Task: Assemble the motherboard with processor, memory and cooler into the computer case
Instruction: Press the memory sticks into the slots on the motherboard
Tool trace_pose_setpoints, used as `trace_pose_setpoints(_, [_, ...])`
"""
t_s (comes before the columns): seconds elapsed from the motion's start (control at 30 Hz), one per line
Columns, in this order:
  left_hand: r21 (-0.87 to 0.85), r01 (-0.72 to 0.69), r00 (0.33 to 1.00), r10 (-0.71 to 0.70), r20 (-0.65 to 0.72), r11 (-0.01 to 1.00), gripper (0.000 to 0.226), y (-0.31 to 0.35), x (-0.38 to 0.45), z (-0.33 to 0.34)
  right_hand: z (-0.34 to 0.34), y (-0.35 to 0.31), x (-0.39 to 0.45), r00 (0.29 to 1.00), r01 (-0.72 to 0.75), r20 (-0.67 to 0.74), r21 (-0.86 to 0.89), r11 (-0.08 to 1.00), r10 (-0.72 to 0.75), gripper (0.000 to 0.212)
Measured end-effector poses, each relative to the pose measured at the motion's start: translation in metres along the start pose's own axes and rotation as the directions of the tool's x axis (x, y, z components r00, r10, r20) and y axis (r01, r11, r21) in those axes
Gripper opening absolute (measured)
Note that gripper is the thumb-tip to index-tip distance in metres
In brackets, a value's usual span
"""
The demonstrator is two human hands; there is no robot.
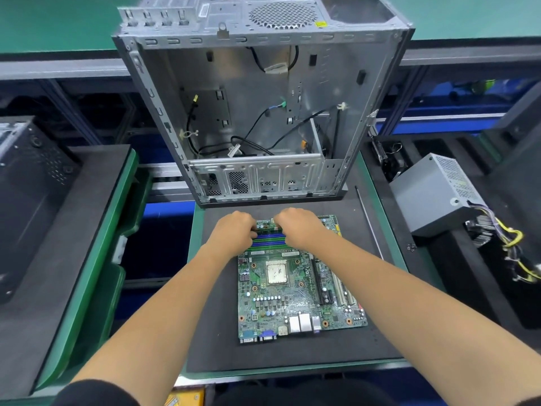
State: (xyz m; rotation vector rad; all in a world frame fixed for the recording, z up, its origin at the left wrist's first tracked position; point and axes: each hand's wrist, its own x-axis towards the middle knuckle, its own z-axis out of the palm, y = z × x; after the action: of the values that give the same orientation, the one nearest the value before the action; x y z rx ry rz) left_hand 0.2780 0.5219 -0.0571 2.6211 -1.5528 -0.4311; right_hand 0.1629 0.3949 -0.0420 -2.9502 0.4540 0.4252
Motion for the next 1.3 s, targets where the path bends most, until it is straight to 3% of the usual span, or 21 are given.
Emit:
trace_pose_setpoints(0.57, [-0.086,-0.138,0.99,0.135,-0.037,0.987,0.013,-0.01,0.001,0.003,0.01,0.012,0.002,0.996,0.089,-0.031,0.053,0.995,-0.087,0.015])
trace_pose_setpoints(1.03, [-0.068,-0.131,0.989,0.125,-0.081,0.989,0.018,-0.013,-0.006,0.005,0.013,0.013,-0.006,0.993,0.097,-0.082,0.105,0.99,-0.089,0.01])
trace_pose_setpoints(1.23, [-0.091,-0.124,0.989,0.116,-0.091,0.988,0.014,-0.011,-0.01,0.005,0.018,0.012,-0.012,0.981,0.154,-0.124,0.03,0.988,-0.149,0.027])
trace_pose_setpoints(1.3, [-0.092,-0.117,0.99,0.109,-0.092,0.989,0.013,-0.01,-0.011,0.005,0.019,0.013,-0.013,0.982,0.151,-0.128,0.065,0.986,-0.141,0.02])
